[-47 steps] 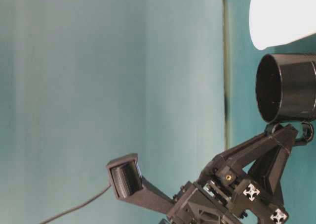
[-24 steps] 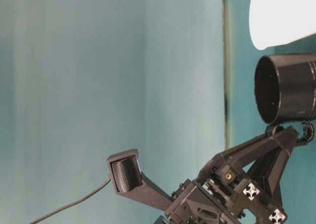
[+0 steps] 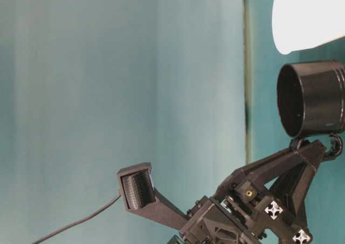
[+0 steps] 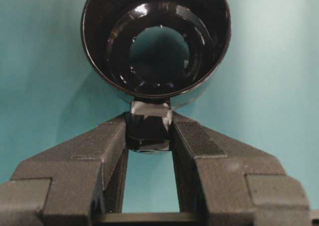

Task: Put a paper cup into the cup holder on your left arm.
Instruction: 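Move the right gripper over the white paper cup and grasp its rim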

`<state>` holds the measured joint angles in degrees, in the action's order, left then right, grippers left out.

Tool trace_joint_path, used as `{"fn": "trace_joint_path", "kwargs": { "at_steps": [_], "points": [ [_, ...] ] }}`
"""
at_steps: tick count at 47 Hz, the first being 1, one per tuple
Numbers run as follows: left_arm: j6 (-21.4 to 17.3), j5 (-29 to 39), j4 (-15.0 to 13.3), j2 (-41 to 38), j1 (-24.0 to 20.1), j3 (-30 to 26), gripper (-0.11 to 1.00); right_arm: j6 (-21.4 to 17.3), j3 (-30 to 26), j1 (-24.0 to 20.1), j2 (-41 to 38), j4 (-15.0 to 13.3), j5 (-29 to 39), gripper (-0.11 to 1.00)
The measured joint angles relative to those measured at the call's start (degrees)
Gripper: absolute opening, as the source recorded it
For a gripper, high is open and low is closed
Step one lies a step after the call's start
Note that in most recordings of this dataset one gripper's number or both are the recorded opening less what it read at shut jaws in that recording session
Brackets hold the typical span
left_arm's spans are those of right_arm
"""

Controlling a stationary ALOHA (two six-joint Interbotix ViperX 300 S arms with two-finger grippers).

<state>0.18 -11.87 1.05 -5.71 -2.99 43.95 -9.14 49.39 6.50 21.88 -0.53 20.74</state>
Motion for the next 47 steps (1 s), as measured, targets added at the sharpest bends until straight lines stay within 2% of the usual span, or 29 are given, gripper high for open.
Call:
{"fn": "trace_joint_path", "kwargs": {
  "at_steps": [7,23,47],
  "points": [
    [0.0,0.1,0.0,0.0,0.0,-0.2,0.32,1.3,-3.1,0.0,-4.7,0.0,1.1,0.92],
    [0.0,1.7,0.0,0.0,0.0,-0.7,0.32,4.7,-10.1,0.0,-13.2,0.0,9.1,0.91],
    [0.0,1.9,0.0,0.1,0.0,-0.9,0.32,5.2,-11.2,-0.1,-16.9,-0.1,11.7,0.91]
  ]
}}
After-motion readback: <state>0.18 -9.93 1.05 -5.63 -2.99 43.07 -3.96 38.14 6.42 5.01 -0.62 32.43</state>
